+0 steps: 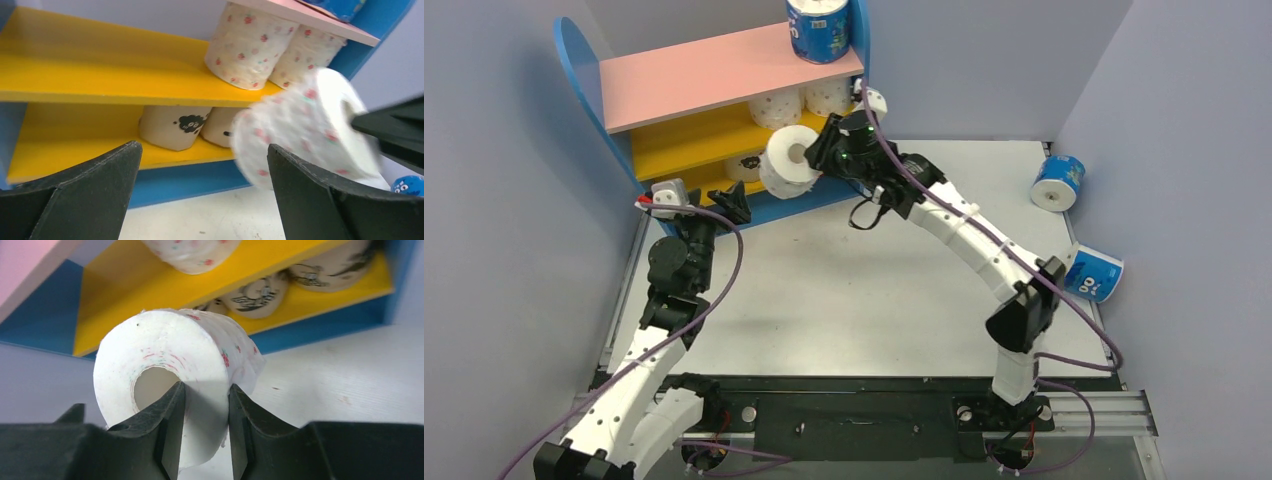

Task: Place and organize the paper towels onto the shelf
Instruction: Place the paper towel at the center of the board, then move the shelf to the center of the board.

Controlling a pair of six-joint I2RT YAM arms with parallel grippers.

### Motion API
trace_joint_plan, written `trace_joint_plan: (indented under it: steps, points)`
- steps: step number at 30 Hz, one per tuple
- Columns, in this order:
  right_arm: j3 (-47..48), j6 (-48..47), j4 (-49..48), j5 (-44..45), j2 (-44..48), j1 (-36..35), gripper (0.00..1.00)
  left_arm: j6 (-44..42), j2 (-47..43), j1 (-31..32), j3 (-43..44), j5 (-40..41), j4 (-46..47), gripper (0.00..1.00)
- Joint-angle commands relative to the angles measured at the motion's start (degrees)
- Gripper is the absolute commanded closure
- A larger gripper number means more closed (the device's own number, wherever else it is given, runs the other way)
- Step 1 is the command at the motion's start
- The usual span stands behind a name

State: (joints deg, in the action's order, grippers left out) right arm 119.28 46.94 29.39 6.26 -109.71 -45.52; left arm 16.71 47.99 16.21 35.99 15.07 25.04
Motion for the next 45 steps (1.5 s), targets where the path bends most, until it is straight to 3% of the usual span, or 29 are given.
trace_joint_plan:
  steps: [1, 8, 13, 19, 24, 26, 31, 34, 38, 45]
  points:
    - [-11.4, -6.7, -0.9, 5.7, 13.9, 2.0, 1.0, 5.3, -5.5, 0.2, 3.8, 10.1, -13.9, 0.04]
    - [-33.9, -14.6, -0.9, 8.0, 25.1, 2.8, 1.0, 10.6, -12.1, 0.1, 8.3, 21.3, -34.5, 0.04]
    - [-47.6, -15.3, -6.3, 5.0, 25.9, 2.4, 1.0, 11.8, -13.4, 0.1, 11.9, 22.3, -41.9, 0.04]
    - [-51.6, -15.5, -7.6, 3.3, 22.3, 1.4, 1.0, 12.9, -7.8, -0.3, 22.2, 22.6, -51.9, 0.04]
    - [-52.9, -15.2, -7.6, 3.1, 21.2, 1.6, 1.0, 12.8, -6.9, -1.0, 25.6, 24.0, -53.2, 0.04]
    - [-53.2, -15.1, -7.6, 3.0, 21.0, 1.9, 0.95, 12.1, -6.5, -1.3, 26.3, 25.0, -53.1, 0.04]
    - [-53.2, -15.0, -7.5, 3.7, 22.3, 2.0, 0.6, 11.1, -2.9, -3.2, 31.7, 24.5, -54.8, 0.04]
    - [-52.0, -15.1, -7.2, 4.2, 22.8, 2.0, 0.45, 12.0, 0.5, -4.0, 35.0, 23.2, -55.8, 0.04]
    - [-50.5, -15.3, -6.2, 4.7, 24.3, 2.3, 0.36, 12.9, 3.5, -5.1, 39.2, 20.9, -56.4, 0.04]
    - [-49.4, -14.7, -11.1, 7.4, 32.7, 5.6, 0.33, 10.5, 6.8, -9.8, 46.1, 19.6, -56.2, 0.04]
